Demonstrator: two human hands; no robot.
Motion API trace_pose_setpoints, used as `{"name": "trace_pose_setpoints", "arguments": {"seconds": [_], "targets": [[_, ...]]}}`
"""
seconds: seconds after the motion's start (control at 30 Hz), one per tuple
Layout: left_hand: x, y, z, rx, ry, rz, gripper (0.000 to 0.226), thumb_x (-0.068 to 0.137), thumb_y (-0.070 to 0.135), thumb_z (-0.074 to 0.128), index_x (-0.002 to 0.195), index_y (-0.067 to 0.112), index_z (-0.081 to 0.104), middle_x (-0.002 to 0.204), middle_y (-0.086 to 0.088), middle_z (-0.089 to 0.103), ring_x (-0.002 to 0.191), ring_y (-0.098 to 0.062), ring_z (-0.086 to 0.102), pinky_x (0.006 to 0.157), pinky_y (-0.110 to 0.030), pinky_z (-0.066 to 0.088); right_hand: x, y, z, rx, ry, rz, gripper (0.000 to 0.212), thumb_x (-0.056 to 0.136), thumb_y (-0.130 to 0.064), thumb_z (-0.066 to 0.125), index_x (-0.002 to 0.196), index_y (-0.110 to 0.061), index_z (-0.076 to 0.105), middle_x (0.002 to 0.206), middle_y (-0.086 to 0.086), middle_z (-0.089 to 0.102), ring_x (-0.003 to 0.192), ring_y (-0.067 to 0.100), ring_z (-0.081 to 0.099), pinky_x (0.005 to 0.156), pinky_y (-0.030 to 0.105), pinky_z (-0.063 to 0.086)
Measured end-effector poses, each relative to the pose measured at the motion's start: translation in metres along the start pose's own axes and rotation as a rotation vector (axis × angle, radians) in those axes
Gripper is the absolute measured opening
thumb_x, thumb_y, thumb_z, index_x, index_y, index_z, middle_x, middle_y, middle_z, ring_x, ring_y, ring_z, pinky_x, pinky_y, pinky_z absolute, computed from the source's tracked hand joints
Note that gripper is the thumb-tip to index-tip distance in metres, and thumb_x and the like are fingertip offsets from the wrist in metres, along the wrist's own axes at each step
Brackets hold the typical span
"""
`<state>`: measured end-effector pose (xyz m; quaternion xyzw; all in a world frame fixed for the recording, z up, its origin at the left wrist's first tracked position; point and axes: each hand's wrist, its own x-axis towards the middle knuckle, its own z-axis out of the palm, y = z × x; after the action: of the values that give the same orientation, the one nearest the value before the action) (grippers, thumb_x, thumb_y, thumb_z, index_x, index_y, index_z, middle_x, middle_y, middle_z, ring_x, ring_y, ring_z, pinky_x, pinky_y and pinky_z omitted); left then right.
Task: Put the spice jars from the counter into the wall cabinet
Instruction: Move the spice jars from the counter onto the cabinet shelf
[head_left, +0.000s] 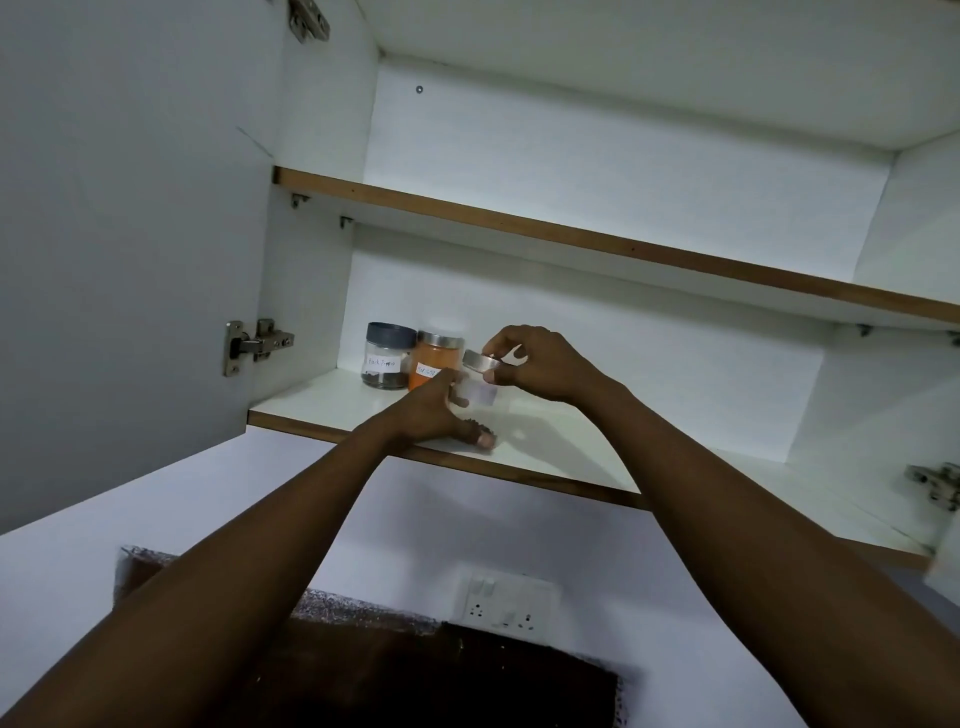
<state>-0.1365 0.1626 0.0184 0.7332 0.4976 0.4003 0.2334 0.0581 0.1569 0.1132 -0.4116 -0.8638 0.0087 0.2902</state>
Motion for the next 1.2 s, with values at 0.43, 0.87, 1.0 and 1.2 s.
{"name": "trace_pose_setpoints", "arguments": {"seconds": [0.43,0.87,1.0,1.2], "targets": [[0.015,-0.024,-0.002,0.041,-0.006,-0.073,0.069,0.076,0.022,0.088,0.126,0.029,0.042,0.104,0.009,0.056,0.094,-0.009,0.056,0.072,-0.021,0.047,0.010,-0.005,0.017,-0.075,0.086,0.016,0.040,0.089,-0.045,0.067,0.120,-0.019,0.064,0.105,-0.005,0.066,0.094,0.014,0.062,0.082,0.031,0.052],[0.015,-0.018,-0.007,0.054,-0.030,-0.159,0.077,0.079,0.018,0.085,0.143,0.019,0.043,0.127,0.001,0.052,0.123,-0.024,0.051,0.094,-0.031,0.044,0.013,0.006,0.008,-0.085,0.003,-0.013,0.034,0.091,-0.021,0.073,0.124,-0.014,0.068,0.125,0.002,0.067,0.110,0.018,0.062,0.087,0.027,0.048],[0.019,-0.011,-0.009,0.160,-0.060,-0.164,0.052,0.082,0.026,0.082,0.125,0.021,0.053,0.137,-0.006,0.055,0.117,-0.021,0.051,0.092,-0.028,0.043,0.020,0.008,0.017,-0.128,0.011,-0.026,0.035,0.086,-0.023,0.080,0.118,-0.014,0.071,0.118,0.004,0.070,0.107,0.021,0.065,0.085,0.027,0.048],[0.018,-0.014,-0.008,0.118,0.002,-0.162,0.058,0.080,0.022,0.084,0.131,0.014,0.056,0.127,-0.004,0.058,0.122,-0.025,0.054,0.101,-0.035,0.046,0.028,0.026,0.022,-0.132,0.038,-0.016,0.032,0.085,-0.004,0.077,0.114,-0.013,0.072,0.120,0.006,0.069,0.113,0.023,0.062,0.086,0.026,0.042]]}}
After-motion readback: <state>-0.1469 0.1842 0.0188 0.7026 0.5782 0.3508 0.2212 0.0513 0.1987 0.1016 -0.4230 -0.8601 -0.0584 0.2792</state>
